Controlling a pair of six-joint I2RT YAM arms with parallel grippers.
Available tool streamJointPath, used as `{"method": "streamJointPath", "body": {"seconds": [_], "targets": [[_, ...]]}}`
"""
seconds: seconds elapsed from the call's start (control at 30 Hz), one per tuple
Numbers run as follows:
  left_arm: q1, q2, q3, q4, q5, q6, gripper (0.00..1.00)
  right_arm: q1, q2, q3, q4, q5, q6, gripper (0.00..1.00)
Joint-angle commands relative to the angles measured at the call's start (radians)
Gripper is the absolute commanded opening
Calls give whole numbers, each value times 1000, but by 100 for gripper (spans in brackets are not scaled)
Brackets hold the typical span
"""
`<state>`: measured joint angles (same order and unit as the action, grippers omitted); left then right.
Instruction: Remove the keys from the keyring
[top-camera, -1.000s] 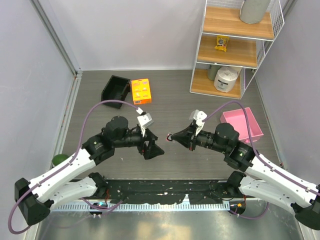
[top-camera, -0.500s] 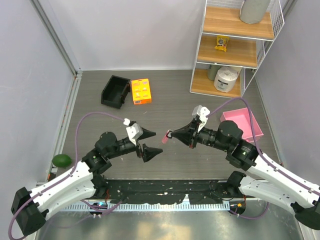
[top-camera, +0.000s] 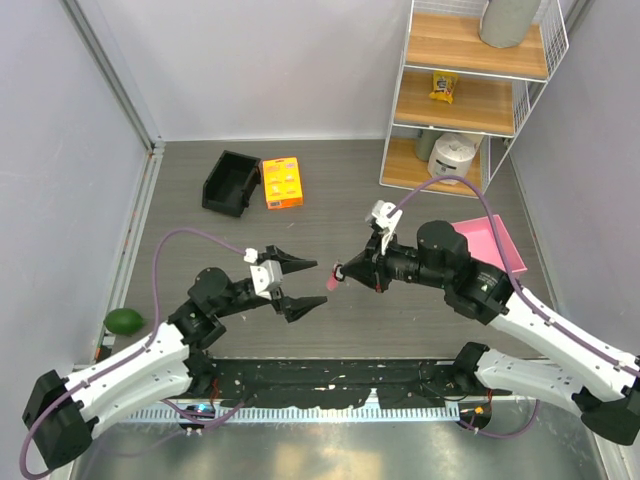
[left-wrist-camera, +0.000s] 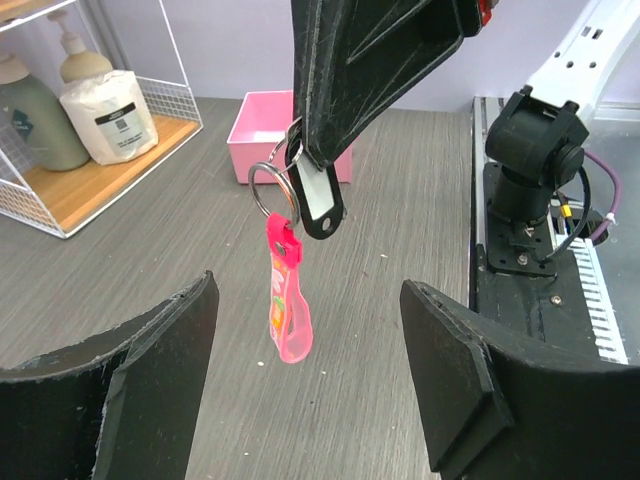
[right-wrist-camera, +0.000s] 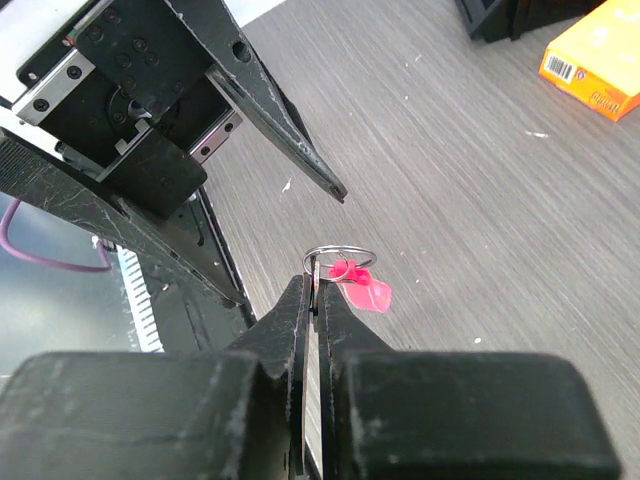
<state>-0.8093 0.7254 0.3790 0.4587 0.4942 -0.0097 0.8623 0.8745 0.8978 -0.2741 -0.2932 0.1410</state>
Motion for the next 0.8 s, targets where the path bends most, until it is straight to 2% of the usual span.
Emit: {"method": "streamJointPath", "body": {"seconds": [0.0,0.23,0.5,0.77], "targets": [[2,31,3,118,29,37,77,0,40,88,-135,-18,22,5],[-7,95,3,152,35,21,71,0,84,124,-238,-40,26,5],[-36,150,-3,173,30,16,61,0,107,130,-261,-55,46,5],[-68,212,-11,225,-5,-71,56,0,127,133,-258,-47,57,5]]}}
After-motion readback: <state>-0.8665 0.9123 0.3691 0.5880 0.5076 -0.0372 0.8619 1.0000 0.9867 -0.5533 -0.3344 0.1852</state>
